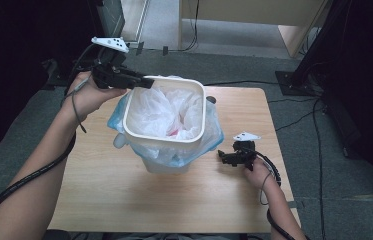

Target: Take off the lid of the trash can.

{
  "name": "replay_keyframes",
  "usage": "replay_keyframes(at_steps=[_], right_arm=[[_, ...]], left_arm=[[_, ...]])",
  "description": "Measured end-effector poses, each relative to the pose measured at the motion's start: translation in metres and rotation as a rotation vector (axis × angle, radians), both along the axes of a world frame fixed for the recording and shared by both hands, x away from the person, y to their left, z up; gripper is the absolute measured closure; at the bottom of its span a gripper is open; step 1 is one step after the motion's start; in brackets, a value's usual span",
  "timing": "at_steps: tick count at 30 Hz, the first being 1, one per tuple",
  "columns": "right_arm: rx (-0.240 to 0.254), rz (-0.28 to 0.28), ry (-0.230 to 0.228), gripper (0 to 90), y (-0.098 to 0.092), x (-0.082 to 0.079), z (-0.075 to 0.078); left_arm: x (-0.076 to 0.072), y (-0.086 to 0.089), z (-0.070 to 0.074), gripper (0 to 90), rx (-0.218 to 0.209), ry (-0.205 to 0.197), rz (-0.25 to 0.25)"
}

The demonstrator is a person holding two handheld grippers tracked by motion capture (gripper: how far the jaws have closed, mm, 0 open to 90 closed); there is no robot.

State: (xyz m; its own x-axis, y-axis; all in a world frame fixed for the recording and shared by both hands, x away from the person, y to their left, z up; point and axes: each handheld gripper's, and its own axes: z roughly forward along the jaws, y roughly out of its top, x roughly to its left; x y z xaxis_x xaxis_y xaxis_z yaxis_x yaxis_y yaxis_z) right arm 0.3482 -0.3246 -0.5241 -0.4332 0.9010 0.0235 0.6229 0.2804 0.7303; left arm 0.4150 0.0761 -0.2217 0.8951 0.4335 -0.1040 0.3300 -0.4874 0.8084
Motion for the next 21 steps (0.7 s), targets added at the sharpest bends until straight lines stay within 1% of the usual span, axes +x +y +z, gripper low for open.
replay_keyframes(at_steps=[4,8,11,14,16,21], right_arm=[[0.0,0.0,0.0,9.0,0.0,0.0,0.0],[0.0,0.0,0.0,9.0,0.0,0.0,0.0],[0.0,0.0,0.0,9.0,0.0,0.0,0.0],[0.0,0.0,0.0,9.0,0.0,0.0,0.0],[0.0,0.0,0.0,9.0,0.0,0.0,0.0],[0.0,0.0,0.0,9.0,0.0,0.0,0.0]], left_arm=[[0.001,0.001,0.0,75.4,-0.02,0.022,0.007],[0.002,0.003,0.002,75.3,-0.023,0.042,0.022],[0.001,0.006,0.005,75.1,-0.032,0.037,0.027],[0.001,0.01,0.01,75.1,-0.057,0.04,0.033],[0.0,0.013,0.013,75.2,-0.065,0.04,0.037],[0.0,0.022,0.016,75.0,-0.061,0.039,0.054]])
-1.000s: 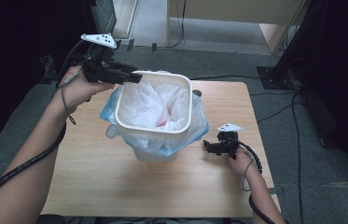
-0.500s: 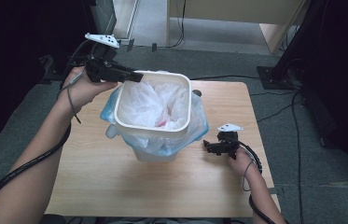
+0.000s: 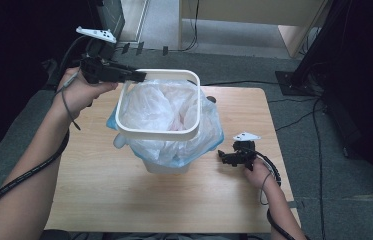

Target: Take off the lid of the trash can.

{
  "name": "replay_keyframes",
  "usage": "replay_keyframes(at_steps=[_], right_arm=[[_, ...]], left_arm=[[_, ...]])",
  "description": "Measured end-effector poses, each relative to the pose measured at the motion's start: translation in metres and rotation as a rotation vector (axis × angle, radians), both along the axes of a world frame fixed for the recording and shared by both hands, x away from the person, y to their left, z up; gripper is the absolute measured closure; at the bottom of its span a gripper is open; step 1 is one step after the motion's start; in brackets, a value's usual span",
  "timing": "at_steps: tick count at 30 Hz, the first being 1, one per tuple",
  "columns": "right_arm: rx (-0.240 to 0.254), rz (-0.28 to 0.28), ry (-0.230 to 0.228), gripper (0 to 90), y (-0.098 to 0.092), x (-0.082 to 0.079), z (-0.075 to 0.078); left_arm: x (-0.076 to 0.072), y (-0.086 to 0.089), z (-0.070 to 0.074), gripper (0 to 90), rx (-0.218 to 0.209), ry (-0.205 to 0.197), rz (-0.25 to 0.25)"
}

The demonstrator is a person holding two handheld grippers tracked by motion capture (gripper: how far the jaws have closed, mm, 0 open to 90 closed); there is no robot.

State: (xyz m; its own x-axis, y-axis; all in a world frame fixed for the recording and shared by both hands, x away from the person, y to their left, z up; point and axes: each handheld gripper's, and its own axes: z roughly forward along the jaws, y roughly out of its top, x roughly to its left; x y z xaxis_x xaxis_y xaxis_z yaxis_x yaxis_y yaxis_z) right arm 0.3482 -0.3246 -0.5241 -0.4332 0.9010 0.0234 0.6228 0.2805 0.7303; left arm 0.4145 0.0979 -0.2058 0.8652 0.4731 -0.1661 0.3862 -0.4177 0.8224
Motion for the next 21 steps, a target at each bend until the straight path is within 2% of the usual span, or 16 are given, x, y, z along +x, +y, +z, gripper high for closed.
replay_keyframes(at_steps=[21], right_arm=[[0.0,0.0,0.0,9.0,0.0,0.0,0.0]], left_arm=[[-0.005,0.035,0.001,74.6,0.007,0.012,0.049]])
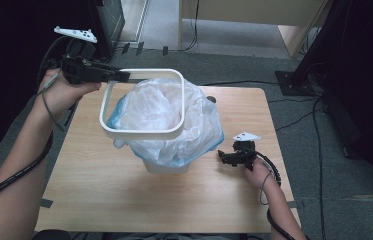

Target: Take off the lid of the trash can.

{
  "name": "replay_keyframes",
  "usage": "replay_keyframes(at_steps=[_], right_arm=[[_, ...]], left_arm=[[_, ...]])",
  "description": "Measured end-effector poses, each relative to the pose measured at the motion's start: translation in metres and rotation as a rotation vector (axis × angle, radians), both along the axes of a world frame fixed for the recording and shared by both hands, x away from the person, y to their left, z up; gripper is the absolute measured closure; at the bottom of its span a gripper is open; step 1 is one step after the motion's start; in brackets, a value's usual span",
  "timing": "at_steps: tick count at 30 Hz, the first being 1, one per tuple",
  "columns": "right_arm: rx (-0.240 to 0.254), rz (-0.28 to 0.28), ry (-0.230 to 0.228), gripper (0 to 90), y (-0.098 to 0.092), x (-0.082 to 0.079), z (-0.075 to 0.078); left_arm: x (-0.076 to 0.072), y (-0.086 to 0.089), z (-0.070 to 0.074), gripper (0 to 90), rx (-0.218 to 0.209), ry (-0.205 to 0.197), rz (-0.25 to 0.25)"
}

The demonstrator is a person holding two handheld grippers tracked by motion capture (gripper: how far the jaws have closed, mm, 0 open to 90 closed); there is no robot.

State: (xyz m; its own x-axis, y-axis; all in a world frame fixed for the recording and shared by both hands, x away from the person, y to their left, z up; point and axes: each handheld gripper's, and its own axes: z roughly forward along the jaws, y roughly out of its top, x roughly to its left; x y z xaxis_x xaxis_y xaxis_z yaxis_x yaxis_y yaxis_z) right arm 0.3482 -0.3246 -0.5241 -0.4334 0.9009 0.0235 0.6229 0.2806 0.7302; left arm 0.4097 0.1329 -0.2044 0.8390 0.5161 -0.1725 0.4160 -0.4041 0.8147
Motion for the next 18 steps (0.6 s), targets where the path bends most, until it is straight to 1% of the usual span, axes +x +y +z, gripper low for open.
replay_keyframes(at_steps=[8,13,18], right_arm=[[0.0,0.0,0.0,9.0,0.0,0.0,0.0],[0.0,0.0,0.0,9.0,0.0,0.0,0.0],[0.0,-0.001,0.0,9.0,0.0,0.0,0.0]], left_arm=[[-0.002,0.014,0.002,74.4,0.001,0.003,0.02],[-0.004,0.022,0.001,74.2,0.006,0.005,0.024],[-0.005,0.031,0.0,74.1,-0.001,0.01,0.035]])
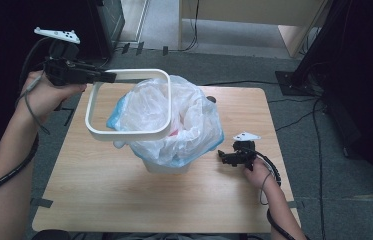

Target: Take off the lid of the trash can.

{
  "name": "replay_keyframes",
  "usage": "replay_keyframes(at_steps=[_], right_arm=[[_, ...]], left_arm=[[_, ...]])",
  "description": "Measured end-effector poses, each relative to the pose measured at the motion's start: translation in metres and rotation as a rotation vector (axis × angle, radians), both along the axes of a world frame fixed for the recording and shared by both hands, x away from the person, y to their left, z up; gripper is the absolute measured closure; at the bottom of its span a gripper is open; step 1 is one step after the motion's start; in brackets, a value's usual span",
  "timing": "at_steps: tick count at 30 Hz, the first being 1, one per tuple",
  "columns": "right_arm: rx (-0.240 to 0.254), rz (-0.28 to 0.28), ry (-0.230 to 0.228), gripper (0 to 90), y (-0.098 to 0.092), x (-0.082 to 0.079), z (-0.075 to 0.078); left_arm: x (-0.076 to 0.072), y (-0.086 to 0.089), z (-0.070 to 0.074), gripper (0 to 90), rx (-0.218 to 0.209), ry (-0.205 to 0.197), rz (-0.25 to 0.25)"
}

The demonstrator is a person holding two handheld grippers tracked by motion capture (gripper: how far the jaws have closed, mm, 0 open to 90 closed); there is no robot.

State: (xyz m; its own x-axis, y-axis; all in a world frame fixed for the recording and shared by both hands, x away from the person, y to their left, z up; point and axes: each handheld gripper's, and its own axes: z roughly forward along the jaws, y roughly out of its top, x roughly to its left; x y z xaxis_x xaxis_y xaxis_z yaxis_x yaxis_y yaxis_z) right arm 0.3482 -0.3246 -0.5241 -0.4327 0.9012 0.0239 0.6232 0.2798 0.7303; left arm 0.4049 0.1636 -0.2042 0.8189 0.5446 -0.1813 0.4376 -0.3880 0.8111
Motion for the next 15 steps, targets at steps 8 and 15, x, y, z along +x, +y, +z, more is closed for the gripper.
replay_keyframes(at_steps=[8,15], right_arm=[[0.0,0.0,0.0,9.0,0.0,0.0,0.0],[0.0,0.0,0.0,9.0,0.0,0.0,0.0]], left_arm=[[-0.004,0.015,0.001,74.1,-0.008,-0.004,0.021],[-0.007,0.027,0.002,74.1,-0.017,-0.009,0.036]])
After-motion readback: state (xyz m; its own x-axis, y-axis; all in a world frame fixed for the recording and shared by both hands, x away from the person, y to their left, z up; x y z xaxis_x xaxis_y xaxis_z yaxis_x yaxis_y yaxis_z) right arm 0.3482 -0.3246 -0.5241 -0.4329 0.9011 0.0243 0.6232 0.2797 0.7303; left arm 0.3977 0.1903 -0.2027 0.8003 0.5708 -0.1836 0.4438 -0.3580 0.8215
